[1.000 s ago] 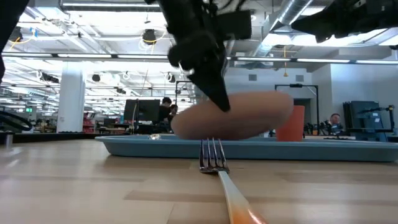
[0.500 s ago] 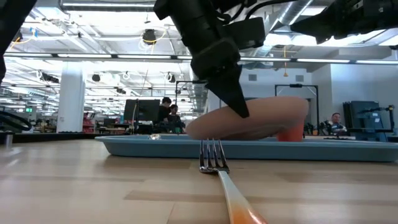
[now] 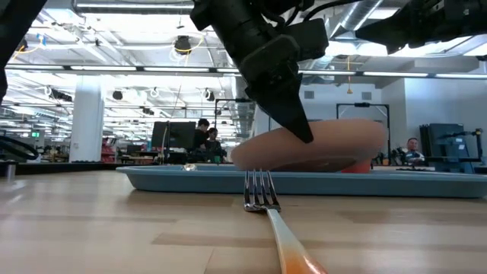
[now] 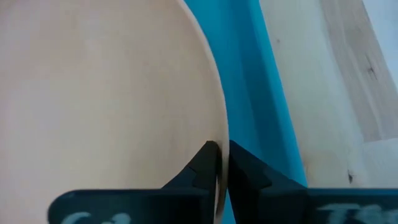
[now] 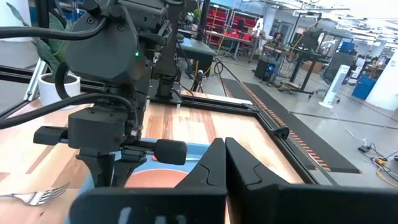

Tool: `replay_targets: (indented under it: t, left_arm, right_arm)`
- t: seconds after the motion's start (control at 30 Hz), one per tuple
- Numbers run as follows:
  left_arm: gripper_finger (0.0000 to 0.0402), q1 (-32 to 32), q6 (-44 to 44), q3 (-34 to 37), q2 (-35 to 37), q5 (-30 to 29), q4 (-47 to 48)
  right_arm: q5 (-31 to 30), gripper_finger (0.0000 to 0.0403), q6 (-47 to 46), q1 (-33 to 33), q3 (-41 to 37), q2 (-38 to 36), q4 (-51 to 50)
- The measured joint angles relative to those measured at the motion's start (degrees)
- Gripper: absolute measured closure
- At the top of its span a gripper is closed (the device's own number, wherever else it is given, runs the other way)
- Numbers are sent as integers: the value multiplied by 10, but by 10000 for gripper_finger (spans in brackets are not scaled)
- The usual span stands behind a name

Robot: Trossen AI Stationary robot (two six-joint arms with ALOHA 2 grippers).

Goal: Pick and place plate/cup/fork/spoon on tray
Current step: Put the light orange plate on blue tray to the right of the orange spoon, then adjust the blue tray to the middle of the table

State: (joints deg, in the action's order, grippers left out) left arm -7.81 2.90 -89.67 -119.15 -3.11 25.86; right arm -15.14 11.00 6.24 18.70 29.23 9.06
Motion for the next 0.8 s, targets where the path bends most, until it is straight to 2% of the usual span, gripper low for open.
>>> replay_targets:
  t: [0.2, 0.57, 0.8]
  left_arm:
    - [362, 0, -6, 0, 0, 10, -1]
    - [359, 6, -5, 0, 0, 8, 0]
    - [397, 35, -4, 6, 0, 8, 16]
  right_arm:
    - [0, 396, 0, 0, 0, 0, 0]
    - [0, 396, 0, 0, 0, 0, 0]
    - [0, 396, 0, 0, 0, 0, -1]
